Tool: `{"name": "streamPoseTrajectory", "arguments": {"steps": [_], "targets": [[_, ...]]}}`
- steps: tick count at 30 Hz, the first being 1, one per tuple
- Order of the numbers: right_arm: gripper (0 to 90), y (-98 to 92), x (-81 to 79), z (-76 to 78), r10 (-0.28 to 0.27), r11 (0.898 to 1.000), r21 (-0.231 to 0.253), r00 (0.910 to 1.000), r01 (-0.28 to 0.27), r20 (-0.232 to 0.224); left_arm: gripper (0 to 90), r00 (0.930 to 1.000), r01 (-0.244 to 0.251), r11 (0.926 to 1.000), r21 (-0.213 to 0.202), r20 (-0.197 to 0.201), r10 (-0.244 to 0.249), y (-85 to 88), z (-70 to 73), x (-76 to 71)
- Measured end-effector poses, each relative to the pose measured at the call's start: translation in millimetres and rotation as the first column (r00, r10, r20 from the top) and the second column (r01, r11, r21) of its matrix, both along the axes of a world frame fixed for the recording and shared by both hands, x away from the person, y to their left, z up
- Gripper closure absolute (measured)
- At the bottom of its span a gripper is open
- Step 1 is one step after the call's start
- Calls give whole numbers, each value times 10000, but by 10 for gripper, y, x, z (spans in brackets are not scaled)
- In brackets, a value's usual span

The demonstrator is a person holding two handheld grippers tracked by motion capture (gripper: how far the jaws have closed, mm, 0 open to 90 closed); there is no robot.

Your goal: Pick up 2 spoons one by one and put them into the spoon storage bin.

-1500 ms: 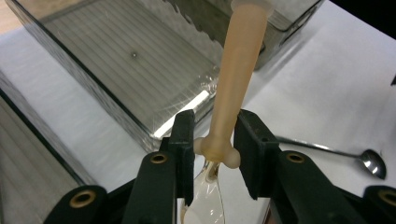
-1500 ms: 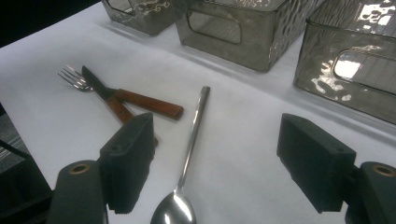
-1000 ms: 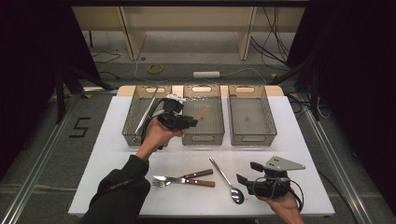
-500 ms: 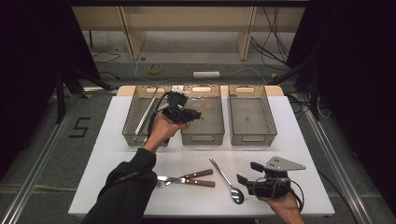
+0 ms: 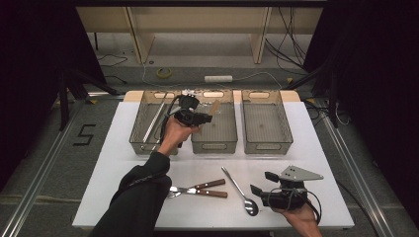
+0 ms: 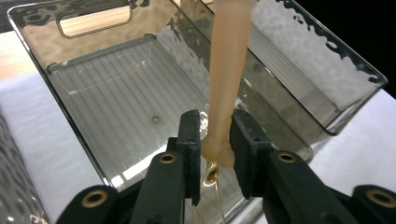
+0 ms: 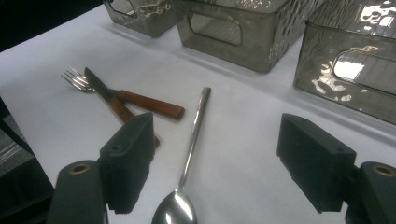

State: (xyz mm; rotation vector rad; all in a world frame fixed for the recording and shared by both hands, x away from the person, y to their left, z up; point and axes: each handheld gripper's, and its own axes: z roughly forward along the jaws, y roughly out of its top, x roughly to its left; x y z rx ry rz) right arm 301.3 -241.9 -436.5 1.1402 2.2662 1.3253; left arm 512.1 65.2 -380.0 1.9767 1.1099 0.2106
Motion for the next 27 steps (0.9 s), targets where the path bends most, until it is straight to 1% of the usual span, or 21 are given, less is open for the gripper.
{"name": "streamPoseTrajectory", "arguments": {"steps": [2, 4, 7, 9, 16, 19, 22, 24, 25, 26, 27], "targets": [[286, 2, 0, 0, 20, 10000, -8, 10000, -20, -1, 753, 9999, -158, 9999, 31, -27, 158, -11, -33, 21], [286, 3, -1, -2, 22, 10000, -25, 10000, -22, -30, 756, 9997, -194, 9997, 147, -155, 196, -9, -63, 46], [286, 3, -2, 1, 28, 10000, 0, 10000, -28, 3, 757, 9992, -291, 9994, 161, -264, 295, -12, -97, 70], [286, 0, -2, -2, -3, 10000, -17, 10000, 3, -40, 758, 9988, -389, 9991, 173, -280, 394, -19, -112, 81], [286, -7, -1, 1, 6, 10000, 14, 10000, -6, -13, 755, 9983, -491, 9986, 195, -295, 496, -39, -133, 105], [287, -6, -1, -2, 7, 10000, 1, 10000, -7, -28, 754, 9985, -424, 9986, 308, -329, 434, -40, -144, 123], [286, -8, 0, 2, 1, 10000, 47, 10000, -1, -19, 748, 9973, -652, 9976, 236, -325, 659, -35, -166, 141], [286, -6, 0, -1, 3, 10000, 19, 10000, -3, -27, 742, 9970, -670, 9975, 242, -367, 679, -30, -180, 151], [287, -7, 0, -3, 10, 10000, 7, 10000, -10, -35, 736, 9969, -649, 9975, 285, -423, 661, -26, -186, 156], [286, -9, 0, -1, 4, 10000, 21, 10000, -4, -29, 713, 9965, -685, 9974, 240, -458, 696, -24, -192, 159], [286, -9, 1, 0, 8, 10000, 48, 10000, -8, -13, 664, 9961, -731, 9970, 258, -467, 742, -19, -191, 159]]}}
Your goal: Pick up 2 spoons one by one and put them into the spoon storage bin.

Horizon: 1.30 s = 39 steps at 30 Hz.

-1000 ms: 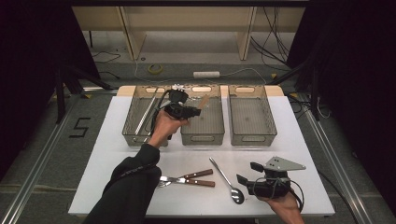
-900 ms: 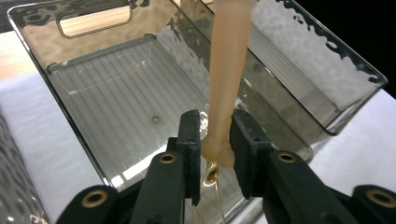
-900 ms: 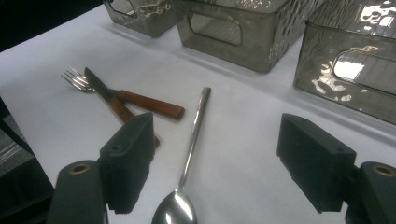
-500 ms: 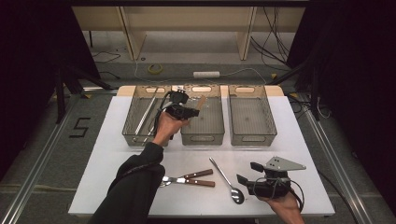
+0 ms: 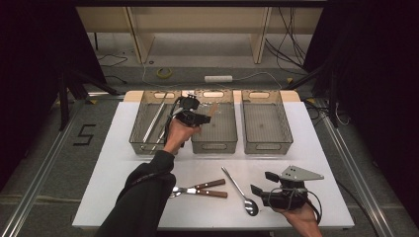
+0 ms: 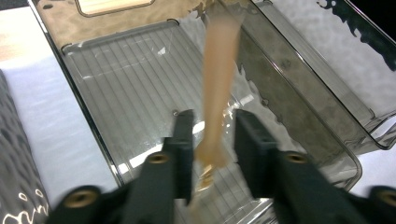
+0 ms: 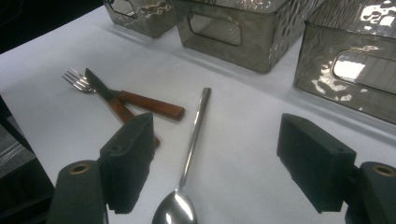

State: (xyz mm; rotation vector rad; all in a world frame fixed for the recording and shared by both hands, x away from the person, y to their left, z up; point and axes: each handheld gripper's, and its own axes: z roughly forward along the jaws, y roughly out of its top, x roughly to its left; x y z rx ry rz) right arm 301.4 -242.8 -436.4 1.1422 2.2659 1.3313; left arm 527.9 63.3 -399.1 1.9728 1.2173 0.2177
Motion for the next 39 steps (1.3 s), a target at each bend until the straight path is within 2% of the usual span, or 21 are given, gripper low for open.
{"name": "streamPoseTrajectory", "arguments": {"steps": [5, 8, 14, 18, 23, 25, 28, 34, 39], "targets": [[286, 1, -3, 0, -6, 10000, -10, 10000, 6, -12, 529, 10000, -59, 10000, -56, 45, 60, 47, 61, -50], [286, 5, -3, -4, -13, 10000, -41, 10000, 12, -40, 448, 9998, 155, 9997, -163, 102, -153, 110, 125, -137], [287, 33, -4, -8, 61, 9999, -120, 10000, -62, -74, 363, 9973, 574, 9980, -280, 479, -560, 290, 171, -408], [299, 82, 0, -15, 132, 9996, -258, 9998, -136, -167, 337, 9958, 618, 9970, -464, 708, -584, 443, 145, -606], [318, 182, 27, -36, 374, 9969, -669, 9975, -414, -602, 312, 9943, 757, 9932, -885, 811, -686, 622, 87, -786], [324, 224, 47, -47, 452, 9944, -911, 9949, -534, -900, 300, 9929, 895, 9929, -779, 857, -828, 659, 66, -835], [365, 296, 80, -69, 627, 9871, -1375, 9880, -823, -1412, 292, 9911, 1046, 9902, -930, 925, -960, 726, 29, -931], [425, 402, 143, -85, 551, 9714, -2174, 9809, -958, -1863, 278, 9864, 1224, 9873, -1010, 1222, -1097, 790, -42, -1118], [466, 454, 164, -114, 495, 9653, -2388, 9718, -1058, -2307, 266, 9793, 1511, 9842, -919, 1497, -1363, 819, -94, -1263]]}}
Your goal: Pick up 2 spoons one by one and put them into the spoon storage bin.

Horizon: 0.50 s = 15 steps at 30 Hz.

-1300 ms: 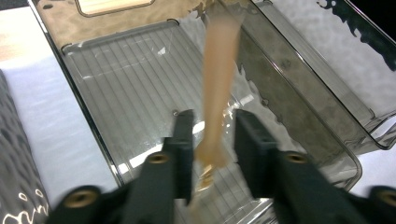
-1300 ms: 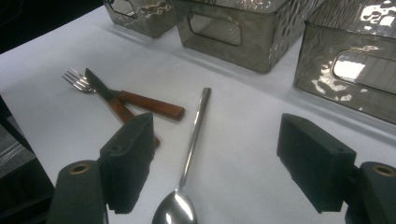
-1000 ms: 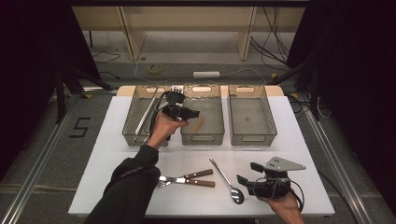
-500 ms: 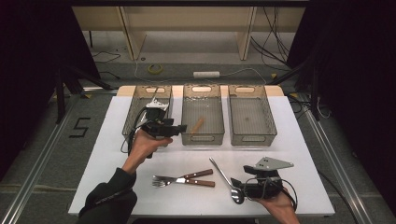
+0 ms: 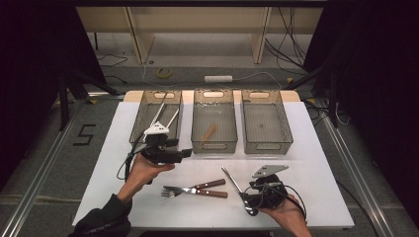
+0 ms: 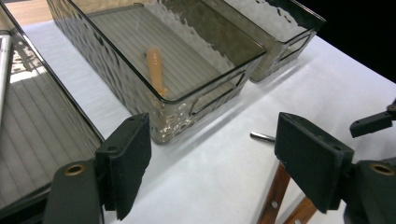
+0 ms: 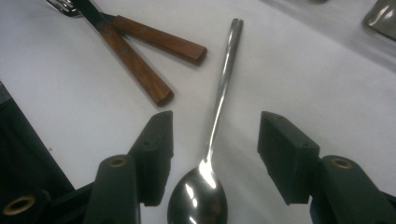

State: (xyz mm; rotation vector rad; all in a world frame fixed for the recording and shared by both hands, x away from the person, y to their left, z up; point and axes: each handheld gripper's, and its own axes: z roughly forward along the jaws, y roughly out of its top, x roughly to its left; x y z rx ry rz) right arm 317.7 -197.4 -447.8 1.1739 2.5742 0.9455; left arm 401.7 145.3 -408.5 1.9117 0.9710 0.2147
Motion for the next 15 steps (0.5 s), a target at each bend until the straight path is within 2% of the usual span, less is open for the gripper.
{"name": "streamPoseTrajectory", "arguments": {"steps": [3, 5, 8, 13, 15], "targets": [[488, 26, 13, -18, 53, 9999, -129, 10000, -54, -71, 263, 9997, -58, 9999, -84, 238, 60, 46, -19, -81], [502, 42, 24, -32, 67, 9998, -185, 9997, -71, -214, 262, 9998, -67, 9999, -87, 175, 68, 79, -35, -123], [532, 67, 35, -43, 65, 9996, -274, 9996, -72, -277, 260, 9996, -124, 9997, -221, 256, 130, 125, -58, -187], [575, 117, 58, -71, 140, 9987, -491, 9990, -160, -417, 256, 9992, -110, 9999, -117, 372, 114, 163, -110, -269], [591, 128, 69, -84, 196, 9984, -526, 9987, -221, -467, 256, 9988, -141, 9997, -200, 457, 150, 174, -134, -308]]}}
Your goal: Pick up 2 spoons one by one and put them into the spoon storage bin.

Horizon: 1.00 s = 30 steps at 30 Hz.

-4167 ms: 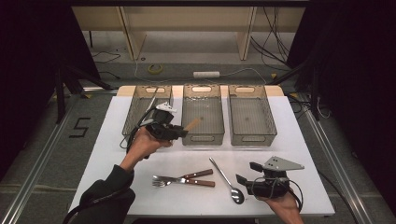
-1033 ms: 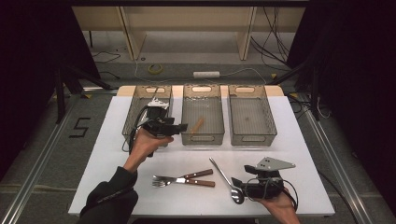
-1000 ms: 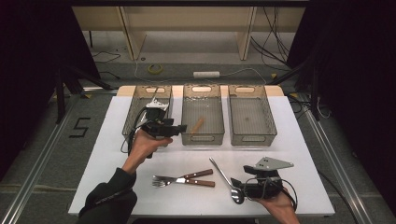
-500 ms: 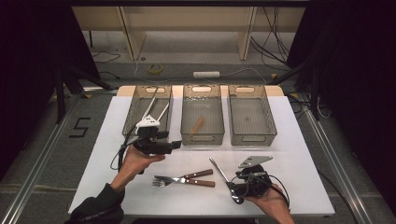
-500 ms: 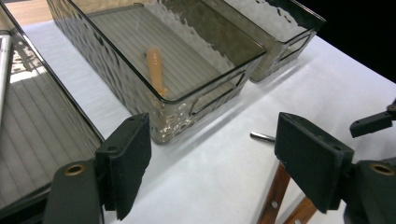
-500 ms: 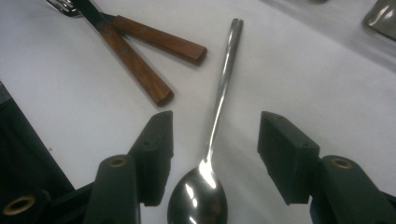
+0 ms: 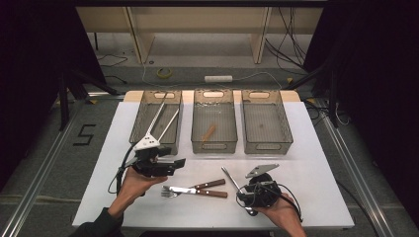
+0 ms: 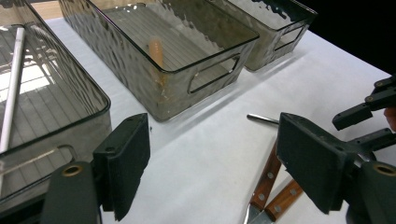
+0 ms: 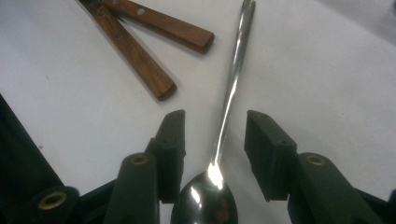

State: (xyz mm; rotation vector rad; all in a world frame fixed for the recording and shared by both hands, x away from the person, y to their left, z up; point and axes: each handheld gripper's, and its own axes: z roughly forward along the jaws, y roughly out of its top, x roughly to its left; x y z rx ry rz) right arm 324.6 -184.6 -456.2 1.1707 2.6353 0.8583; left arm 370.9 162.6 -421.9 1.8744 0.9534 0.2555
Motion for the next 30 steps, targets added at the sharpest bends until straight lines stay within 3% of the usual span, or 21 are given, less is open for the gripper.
{"name": "streamPoseTrajectory", "arguments": {"steps": [8, 15, 30], "targets": [[655, 10, 35, -23, -63, 9998, -169, 9996, 59, -281, 255, 9998, -132, 9998, -159, 119, 134, 103, -63, -146], [693, 48, 47, -62, 12, 9991, -430, 9993, -28, -365, 254, 9997, -61, 9999, -89, 229, 63, 90, -87, -265], [756, 102, 76, -117, -72, 9961, -886, 9991, 35, -416, 243, 9988, 82, 9999, 64, 472, -85, 76, -85, -341]]}}
